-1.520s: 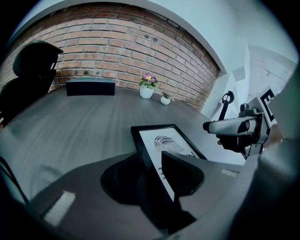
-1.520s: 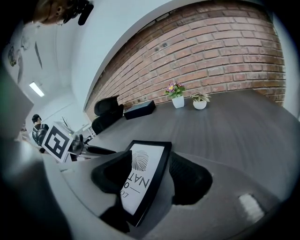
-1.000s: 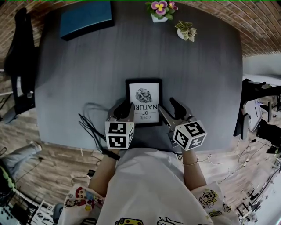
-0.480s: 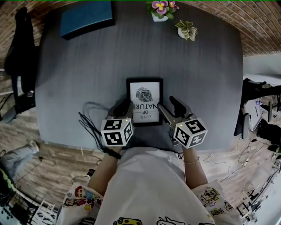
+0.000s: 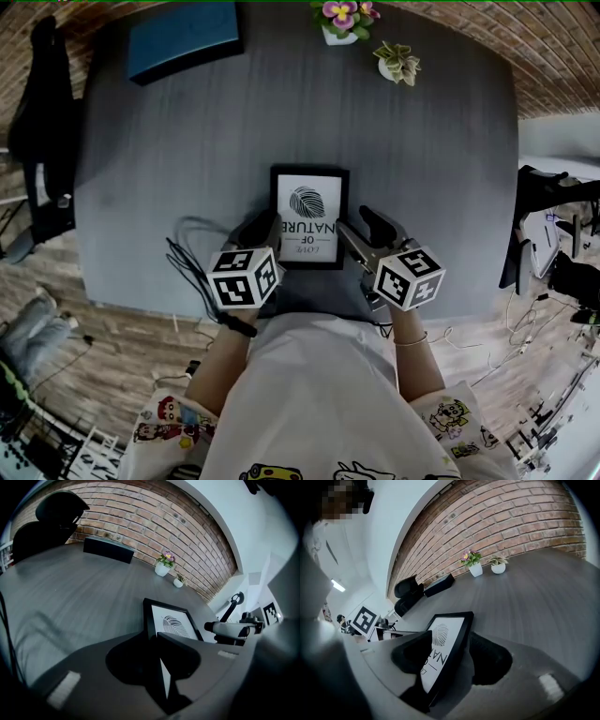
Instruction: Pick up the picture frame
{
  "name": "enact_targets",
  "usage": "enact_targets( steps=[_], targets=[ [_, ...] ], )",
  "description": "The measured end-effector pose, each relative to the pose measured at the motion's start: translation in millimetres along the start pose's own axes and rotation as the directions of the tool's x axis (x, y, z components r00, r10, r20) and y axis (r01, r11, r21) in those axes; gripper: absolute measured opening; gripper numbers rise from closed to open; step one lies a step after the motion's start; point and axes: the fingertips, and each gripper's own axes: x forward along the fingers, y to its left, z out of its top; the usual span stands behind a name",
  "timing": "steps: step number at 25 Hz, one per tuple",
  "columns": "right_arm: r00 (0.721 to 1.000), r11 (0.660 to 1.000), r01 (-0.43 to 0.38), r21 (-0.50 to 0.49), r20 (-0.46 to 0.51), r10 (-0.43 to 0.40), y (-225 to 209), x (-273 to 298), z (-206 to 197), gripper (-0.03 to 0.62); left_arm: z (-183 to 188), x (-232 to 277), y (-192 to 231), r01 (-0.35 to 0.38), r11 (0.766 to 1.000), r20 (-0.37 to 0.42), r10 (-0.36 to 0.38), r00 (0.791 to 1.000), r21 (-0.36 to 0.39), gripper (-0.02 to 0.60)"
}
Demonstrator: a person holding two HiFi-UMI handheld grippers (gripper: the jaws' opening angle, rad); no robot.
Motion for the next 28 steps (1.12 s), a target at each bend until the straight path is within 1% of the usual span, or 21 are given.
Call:
enact_targets(
  steps=[8, 13, 16, 22, 26, 28],
  targets=[
    [0.996, 0.99, -0.073, 0.123, -0.045, 0.08, -1, 8, -9, 0.247, 1, 2, 1, 0.02, 0.999, -0.008, -0.02, 1.0, -0.034, 0.081],
    [0.987, 0.972, -0.124, 0.198, -0.074, 0.141, 0, 12, -15, 0.245, 1, 2, 1, 0.036, 0.998, -0.014, -0.037, 0.999, -0.051, 0.081],
    [0.98, 0.954, -0.158, 0.257, -0.077, 0.183, 1, 14, -17, 0.245, 1, 1, 1, 0.045, 0.997, -0.017, -0.046, 0.999, -0.059, 0.081],
    [0.959, 0.905, -0.225, 0.361, -0.083, 0.272, 1, 17, -17, 0.241, 2, 2, 2, 0.063, 0.995, -0.028, -0.066, 0.997, -0.082, 0.081],
    [0.93, 0.833, -0.292, 0.47, -0.064, 0.363, 6, 19, -21, 0.237, 1, 2, 2, 0.072, 0.993, -0.032, -0.075, 0.997, -0.093, 0.083],
    [0.915, 0.794, -0.327, 0.513, -0.041, 0.403, 12, 19, -18, 0.217, 1, 1, 2, 0.08, 0.992, -0.034, -0.084, 0.996, -0.101, 0.083]
  ],
)
